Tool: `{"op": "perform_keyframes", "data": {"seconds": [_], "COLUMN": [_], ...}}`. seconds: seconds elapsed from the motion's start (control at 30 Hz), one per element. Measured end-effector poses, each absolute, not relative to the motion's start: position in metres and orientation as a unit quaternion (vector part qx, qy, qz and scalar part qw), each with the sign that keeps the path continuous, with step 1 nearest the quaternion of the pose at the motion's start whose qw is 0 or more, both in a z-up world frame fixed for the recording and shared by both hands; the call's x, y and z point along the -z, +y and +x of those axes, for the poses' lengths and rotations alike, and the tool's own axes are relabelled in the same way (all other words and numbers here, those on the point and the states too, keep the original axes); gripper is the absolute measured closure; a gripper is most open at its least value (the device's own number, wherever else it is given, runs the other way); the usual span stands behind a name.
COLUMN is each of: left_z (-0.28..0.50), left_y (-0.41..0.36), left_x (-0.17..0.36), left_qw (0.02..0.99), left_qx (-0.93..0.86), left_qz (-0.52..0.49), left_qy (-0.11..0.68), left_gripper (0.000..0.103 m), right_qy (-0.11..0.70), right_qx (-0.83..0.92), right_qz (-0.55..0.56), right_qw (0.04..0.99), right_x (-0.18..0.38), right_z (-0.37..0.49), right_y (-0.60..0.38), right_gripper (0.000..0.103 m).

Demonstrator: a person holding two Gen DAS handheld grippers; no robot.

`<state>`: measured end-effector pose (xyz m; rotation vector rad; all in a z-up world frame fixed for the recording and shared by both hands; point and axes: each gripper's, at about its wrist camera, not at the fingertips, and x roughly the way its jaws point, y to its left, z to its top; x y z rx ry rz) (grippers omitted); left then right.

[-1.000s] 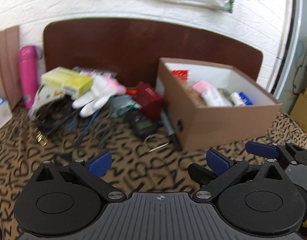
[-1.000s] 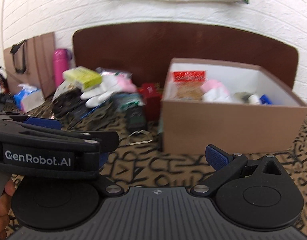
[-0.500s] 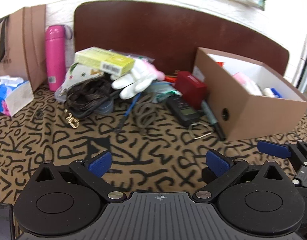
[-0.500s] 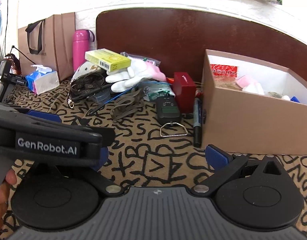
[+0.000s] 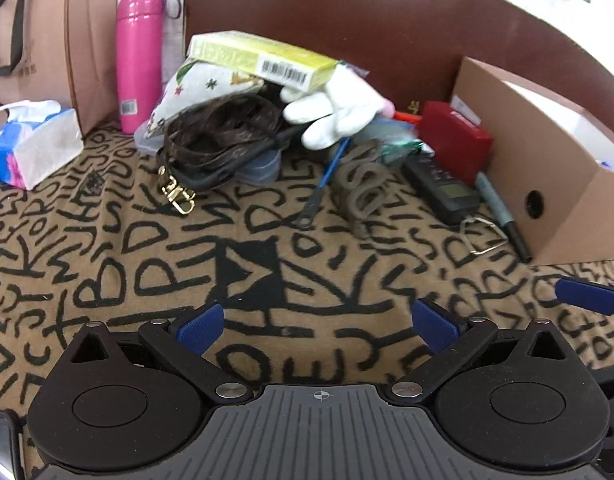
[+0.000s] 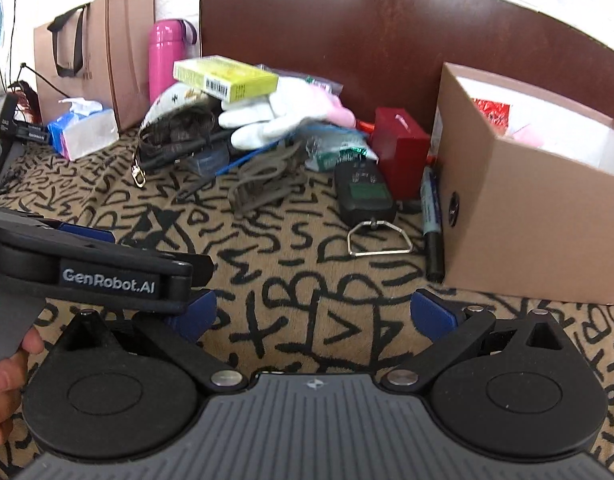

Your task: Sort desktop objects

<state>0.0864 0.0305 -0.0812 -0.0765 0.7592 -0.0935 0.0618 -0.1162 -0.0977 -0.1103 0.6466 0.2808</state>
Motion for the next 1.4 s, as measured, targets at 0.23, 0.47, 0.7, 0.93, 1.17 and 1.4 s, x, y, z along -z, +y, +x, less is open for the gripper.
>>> {"op": "perform_keyframes", "data": {"seconds": [0.23,0.47,0.7,0.93,1.17,1.4], "left_z": [0.099,0.117,0.145,0.168,0.179,0.193], "left_y": [0.031,0.034,0.038,0.042,0.041,0.025], "left_x": [0.092,0.085,0.081,0.081,0.079,0.07], "left_qw": [0.932,0.933,0.936,0.932,0.926,0.922], "left_qx": [0.039,0.047,0.048,0.066,0.095,0.149], "left_qz": [-0.012,-0.018,-0.013,-0.026,-0.013,0.033], "left_qy": [0.359,0.356,0.349,0.355,0.364,0.354], "left_gripper": [0.0,0.0,0.0,0.004,0.012,0.012], "right_qy": [0.325,0.313,0.29,0.285,0.283,0.291], "right_qx": [-0.135,-0.143,-0.158,-0.163,-0.17,-0.158], "right_qz": [-0.055,-0.059,-0.071,-0.072,-0.077,-0.081], "right_qw": [0.934,0.937,0.941,0.942,0.941,0.94], "right_x": [0.106,0.105,0.105,0.108,0.108,0.111], "right_z": [0.072,0.089,0.114,0.138,0.147,0.146], "right_y": [-0.112,-0.102,-0.084,-0.074,-0.065,-0.064], "right_gripper": [0.0,0.001,0.001,0.003,0.004,0.006]}}
